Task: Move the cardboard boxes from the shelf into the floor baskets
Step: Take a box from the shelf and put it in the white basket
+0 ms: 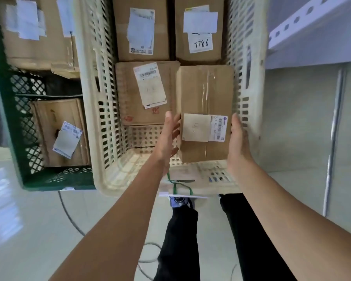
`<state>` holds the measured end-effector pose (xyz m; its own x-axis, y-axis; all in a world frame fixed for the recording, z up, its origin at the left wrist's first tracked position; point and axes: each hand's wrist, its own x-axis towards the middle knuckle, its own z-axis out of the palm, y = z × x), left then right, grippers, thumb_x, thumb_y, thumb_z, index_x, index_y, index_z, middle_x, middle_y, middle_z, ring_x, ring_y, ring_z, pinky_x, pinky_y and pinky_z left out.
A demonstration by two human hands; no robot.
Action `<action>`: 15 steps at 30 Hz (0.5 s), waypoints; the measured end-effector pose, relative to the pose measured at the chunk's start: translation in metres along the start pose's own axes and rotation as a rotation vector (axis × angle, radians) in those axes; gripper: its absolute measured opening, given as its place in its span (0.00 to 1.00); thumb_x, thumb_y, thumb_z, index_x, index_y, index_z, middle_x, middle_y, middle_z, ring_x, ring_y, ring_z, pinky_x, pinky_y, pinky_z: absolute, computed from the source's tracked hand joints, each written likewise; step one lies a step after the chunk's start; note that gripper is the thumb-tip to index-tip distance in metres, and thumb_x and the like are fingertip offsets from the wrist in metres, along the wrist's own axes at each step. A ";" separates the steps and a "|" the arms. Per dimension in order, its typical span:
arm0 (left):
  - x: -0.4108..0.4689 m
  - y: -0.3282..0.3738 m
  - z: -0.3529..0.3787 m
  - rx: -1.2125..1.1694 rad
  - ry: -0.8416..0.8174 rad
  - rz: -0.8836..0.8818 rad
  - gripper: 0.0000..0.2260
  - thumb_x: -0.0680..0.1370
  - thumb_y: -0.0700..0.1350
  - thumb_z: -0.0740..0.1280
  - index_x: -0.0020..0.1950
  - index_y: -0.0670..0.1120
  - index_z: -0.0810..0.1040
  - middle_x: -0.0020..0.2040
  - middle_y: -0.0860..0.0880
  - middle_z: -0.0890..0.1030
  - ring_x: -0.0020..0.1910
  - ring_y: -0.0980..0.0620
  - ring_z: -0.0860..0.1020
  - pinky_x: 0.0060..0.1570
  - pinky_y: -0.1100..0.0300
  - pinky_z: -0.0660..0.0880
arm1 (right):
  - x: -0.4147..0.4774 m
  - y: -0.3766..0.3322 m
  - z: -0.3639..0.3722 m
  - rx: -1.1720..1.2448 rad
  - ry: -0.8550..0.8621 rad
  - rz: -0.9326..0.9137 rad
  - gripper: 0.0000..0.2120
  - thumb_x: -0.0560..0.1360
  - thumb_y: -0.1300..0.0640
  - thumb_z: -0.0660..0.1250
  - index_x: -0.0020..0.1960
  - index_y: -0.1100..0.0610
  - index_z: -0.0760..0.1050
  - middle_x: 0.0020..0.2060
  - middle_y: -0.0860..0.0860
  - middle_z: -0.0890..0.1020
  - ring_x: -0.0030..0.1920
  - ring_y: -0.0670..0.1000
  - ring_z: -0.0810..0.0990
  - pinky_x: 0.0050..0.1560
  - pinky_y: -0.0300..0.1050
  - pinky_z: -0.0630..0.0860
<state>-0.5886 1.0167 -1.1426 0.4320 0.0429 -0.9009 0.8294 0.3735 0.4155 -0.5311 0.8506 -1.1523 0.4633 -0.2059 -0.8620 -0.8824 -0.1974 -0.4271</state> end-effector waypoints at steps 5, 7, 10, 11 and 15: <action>0.016 0.002 0.008 0.000 0.014 0.022 0.27 0.84 0.73 0.46 0.76 0.70 0.74 0.68 0.67 0.80 0.72 0.61 0.74 0.77 0.45 0.67 | 0.007 0.004 0.003 -0.023 0.041 -0.053 0.44 0.72 0.24 0.50 0.81 0.44 0.67 0.79 0.46 0.72 0.79 0.50 0.68 0.81 0.60 0.61; 0.016 0.006 0.012 0.005 -0.002 0.031 0.21 0.84 0.73 0.47 0.60 0.75 0.79 0.54 0.75 0.82 0.62 0.70 0.76 0.72 0.50 0.69 | 0.001 0.004 0.003 -0.020 0.048 -0.070 0.47 0.69 0.22 0.50 0.81 0.44 0.67 0.78 0.46 0.72 0.79 0.50 0.68 0.81 0.61 0.60; 0.020 0.009 0.016 0.018 0.021 0.009 0.21 0.84 0.73 0.48 0.60 0.69 0.78 0.56 0.70 0.82 0.65 0.61 0.77 0.77 0.44 0.68 | -0.005 0.003 0.002 -0.024 0.043 -0.079 0.45 0.69 0.22 0.49 0.77 0.46 0.69 0.81 0.48 0.69 0.81 0.52 0.65 0.82 0.62 0.59; 0.022 0.011 0.017 0.024 0.024 -0.004 0.23 0.84 0.73 0.49 0.63 0.66 0.78 0.59 0.68 0.80 0.68 0.57 0.76 0.78 0.41 0.67 | -0.006 0.002 0.002 -0.030 0.041 -0.094 0.40 0.72 0.23 0.49 0.76 0.44 0.69 0.82 0.48 0.67 0.82 0.52 0.63 0.83 0.61 0.57; 0.028 0.017 0.020 0.027 0.032 -0.044 0.41 0.77 0.80 0.52 0.79 0.53 0.73 0.77 0.53 0.75 0.81 0.47 0.69 0.83 0.37 0.61 | -0.001 0.005 0.008 -0.116 0.056 -0.171 0.32 0.85 0.32 0.48 0.86 0.42 0.52 0.85 0.40 0.54 0.84 0.43 0.51 0.78 0.44 0.47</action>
<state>-0.5553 1.0056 -1.1579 0.3833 0.0567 -0.9219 0.8568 0.3509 0.3779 -0.5365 0.8576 -1.1554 0.6119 -0.2120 -0.7620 -0.7768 -0.3422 -0.5286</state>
